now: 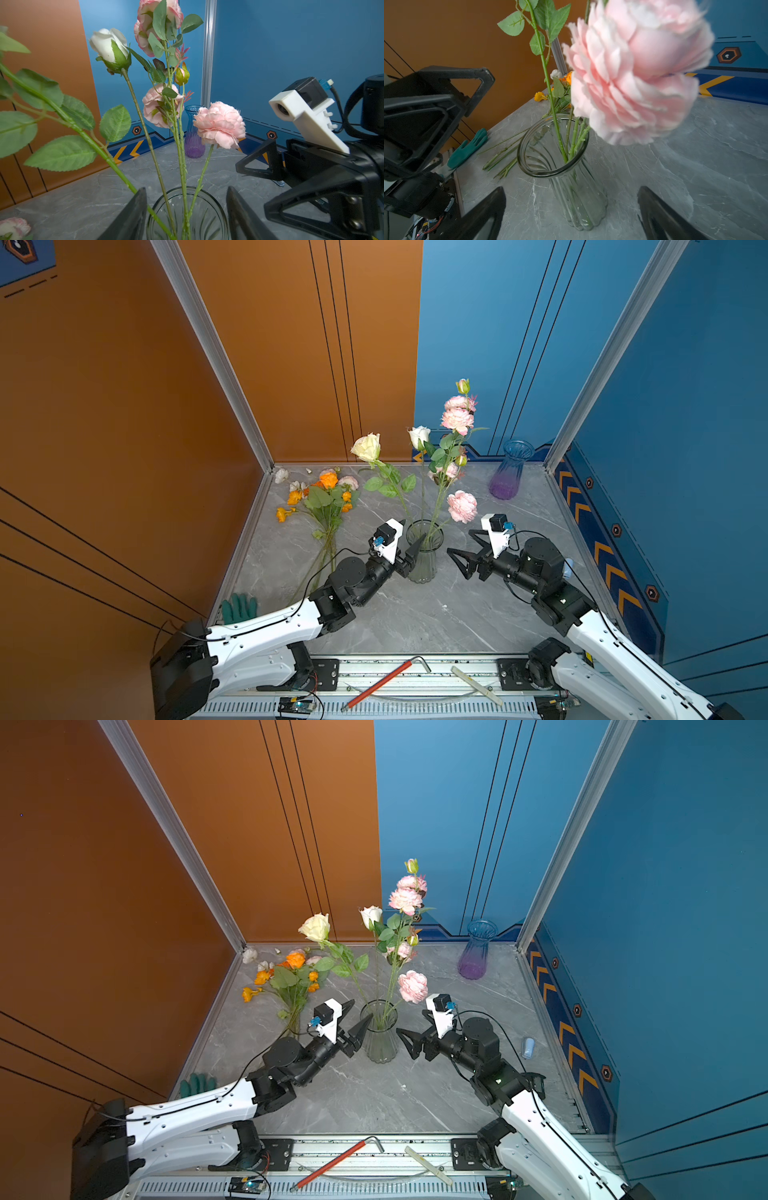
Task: Arrange flowers in a vase
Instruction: Place the flower in the vase.
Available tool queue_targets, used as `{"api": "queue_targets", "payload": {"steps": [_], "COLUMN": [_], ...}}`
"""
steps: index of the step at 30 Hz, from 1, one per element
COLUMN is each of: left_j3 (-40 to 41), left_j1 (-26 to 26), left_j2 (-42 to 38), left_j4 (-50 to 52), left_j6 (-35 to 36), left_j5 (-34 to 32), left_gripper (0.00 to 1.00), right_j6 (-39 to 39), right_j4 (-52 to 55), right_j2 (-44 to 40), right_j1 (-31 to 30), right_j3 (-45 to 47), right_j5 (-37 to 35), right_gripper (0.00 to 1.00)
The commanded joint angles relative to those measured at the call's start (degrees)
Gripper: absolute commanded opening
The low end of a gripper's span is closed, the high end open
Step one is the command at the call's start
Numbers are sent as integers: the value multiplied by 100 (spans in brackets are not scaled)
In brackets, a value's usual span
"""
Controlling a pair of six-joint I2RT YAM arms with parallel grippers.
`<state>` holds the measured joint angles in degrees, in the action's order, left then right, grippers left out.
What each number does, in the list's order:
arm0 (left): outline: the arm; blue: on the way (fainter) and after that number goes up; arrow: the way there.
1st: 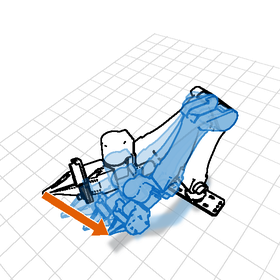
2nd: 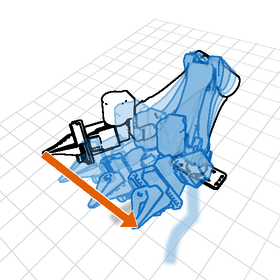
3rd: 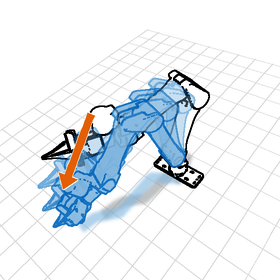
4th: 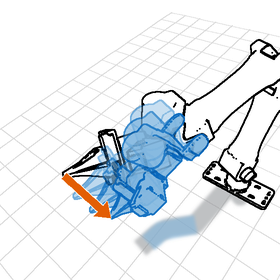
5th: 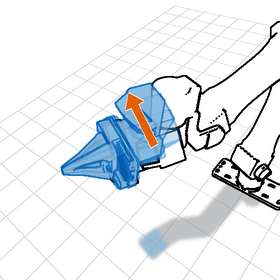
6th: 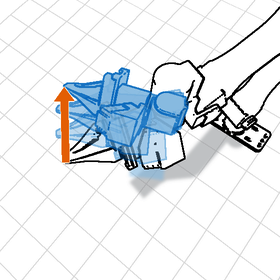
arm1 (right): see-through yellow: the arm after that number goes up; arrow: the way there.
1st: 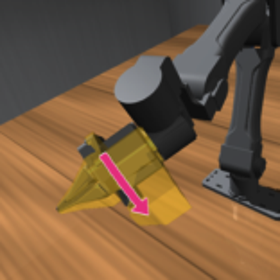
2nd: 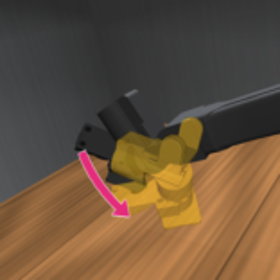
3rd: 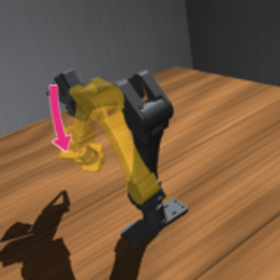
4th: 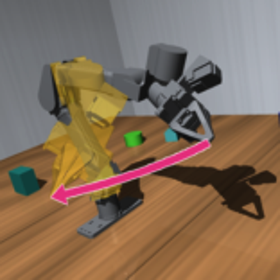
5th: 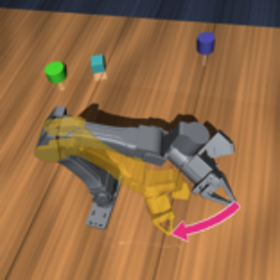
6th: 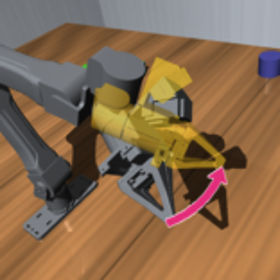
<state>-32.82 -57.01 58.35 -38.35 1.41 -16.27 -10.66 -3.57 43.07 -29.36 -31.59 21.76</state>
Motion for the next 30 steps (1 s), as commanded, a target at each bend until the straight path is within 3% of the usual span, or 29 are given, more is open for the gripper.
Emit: {"api": "queue_targets", "payload": {"steps": [1,2,3,6,11,14,18,23,26,30], "left_j3": [-515,-676,-887,-1436,-2009,-1899,-1705,-2807,-2197,-1232], "left_j1": [81,117,170,350,762,1073,1060,998,1230,1589], "left_j2": [-349,-406,-437,-359,-35,99,156,168,-336,-1272], "left_j4": [1879,2361,2832,3933,4304,4072,3630,6477,6512,5519], "left_j6": [431,522,626,1094,1631,1621,1228,2087,2267,2102], "left_j5": [410,547,665,975,1943,2873,3323,3008,2749,3313], "left_gripper": [76,84,99,98,98,98,98,98,98,98], "right_j6": [361,405,432,417,332,542,909,1037,1097,1127], "right_j4": [31,178,358,763,796,212,-1161,-1953,-2665,-3280], "right_j2": [-116,-166,-244,-622,-964,-1000,-802,-112,488,1427], "right_j1": [-112,-143,-178,-347,-885,-1499,-2142,-2196,-2144,-2108], "right_j3": [36,11,-21,1,421,834,1396,1434,1434,1147], "right_j5": [-206,-258,-306,-607,-1455,-2084,-2903,-3089,-3070,-2798], "right_gripper": [100,100,100,100,100,100,100,100,100,100]}}
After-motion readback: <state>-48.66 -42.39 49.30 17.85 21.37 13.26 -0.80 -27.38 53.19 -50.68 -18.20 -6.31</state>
